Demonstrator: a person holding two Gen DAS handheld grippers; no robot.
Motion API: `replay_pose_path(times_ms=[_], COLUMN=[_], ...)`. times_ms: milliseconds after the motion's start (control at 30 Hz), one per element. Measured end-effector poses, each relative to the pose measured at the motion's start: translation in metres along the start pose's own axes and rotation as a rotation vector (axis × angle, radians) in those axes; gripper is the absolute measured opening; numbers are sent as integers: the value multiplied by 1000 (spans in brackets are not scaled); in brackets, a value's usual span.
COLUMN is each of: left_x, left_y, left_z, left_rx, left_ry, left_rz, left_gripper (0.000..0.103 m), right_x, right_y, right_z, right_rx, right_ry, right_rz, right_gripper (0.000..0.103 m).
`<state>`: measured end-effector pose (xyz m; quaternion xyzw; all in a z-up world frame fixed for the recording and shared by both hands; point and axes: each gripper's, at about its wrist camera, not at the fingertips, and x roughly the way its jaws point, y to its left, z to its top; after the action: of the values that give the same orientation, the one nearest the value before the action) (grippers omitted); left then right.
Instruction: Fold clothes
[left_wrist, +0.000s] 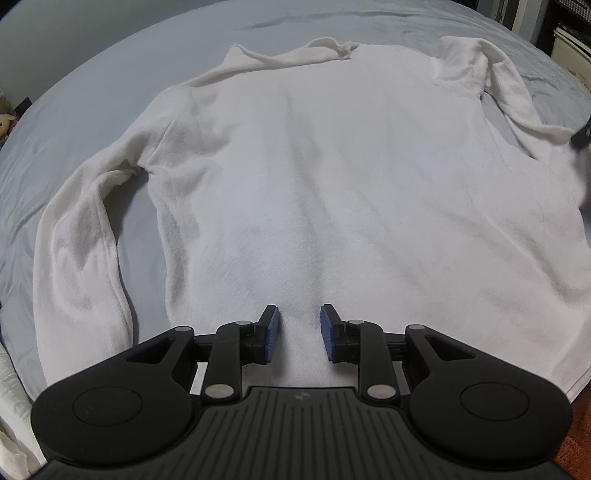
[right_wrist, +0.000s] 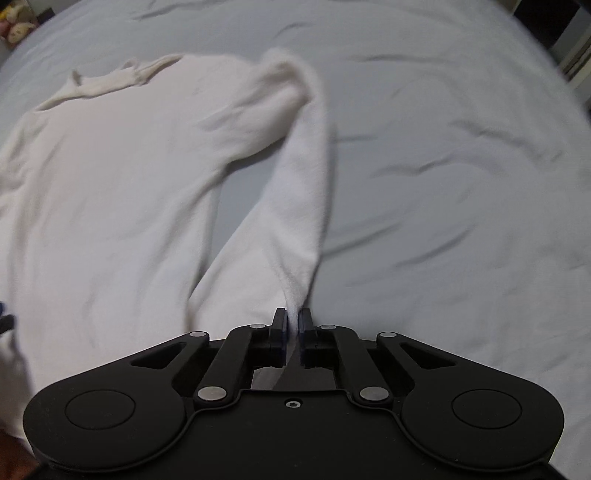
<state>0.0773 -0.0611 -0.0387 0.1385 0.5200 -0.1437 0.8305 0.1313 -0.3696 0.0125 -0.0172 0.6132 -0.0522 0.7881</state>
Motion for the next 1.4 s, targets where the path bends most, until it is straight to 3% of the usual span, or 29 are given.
replay_pose_path(times_ms=[167,267,300,500,600,633,667,733,1033,1133,1167,1233,1400], left_x=[1,1,1,0,-1,-1,-1,-1,-1,-1,0,0,0], left_y=[-2,-2,-2,-4,-2,-3,-3,-2,-2,-3,-3,-4,-6], left_z=[-1,-1,-1,0,-1,-1,-1,-1,-1,-1,-1,-1,-1], left_rx=[8,8,9,7,9,9,9,9,12,15,17,21,23], left_ry=[2,3,3,2,3,3,4,3,5,6,6,6,4], left_rz=[5,6,7,9,6,6,6,6,5,6,7,9,8], left_gripper=[25,26,26,26,26,26,27,27,27,27,27,28,28], right_x=[-34,-48,-50,-37,-22,-17,-16,-9,38,38,37,35,25], right_y=[-22,-28,-28,-33,-24,-22,-21,-19,-12,-7,-5,-2,1], right_z=[13,16,15,0,-10,-14,-16,-18,-27,-32,-33,-37,-36], right_rx=[-43,-91,-98,15,54,69,80,110,214,204,200,195,173], right_ry=[-143,-204,-197,-87,-38,-22,-13,4,88,70,66,67,38], right_rz=[-230,-307,-295,-29,61,89,104,133,216,227,234,251,219], right_gripper=[4,4,4,6,14,23,35,43,45,41,26,8,3])
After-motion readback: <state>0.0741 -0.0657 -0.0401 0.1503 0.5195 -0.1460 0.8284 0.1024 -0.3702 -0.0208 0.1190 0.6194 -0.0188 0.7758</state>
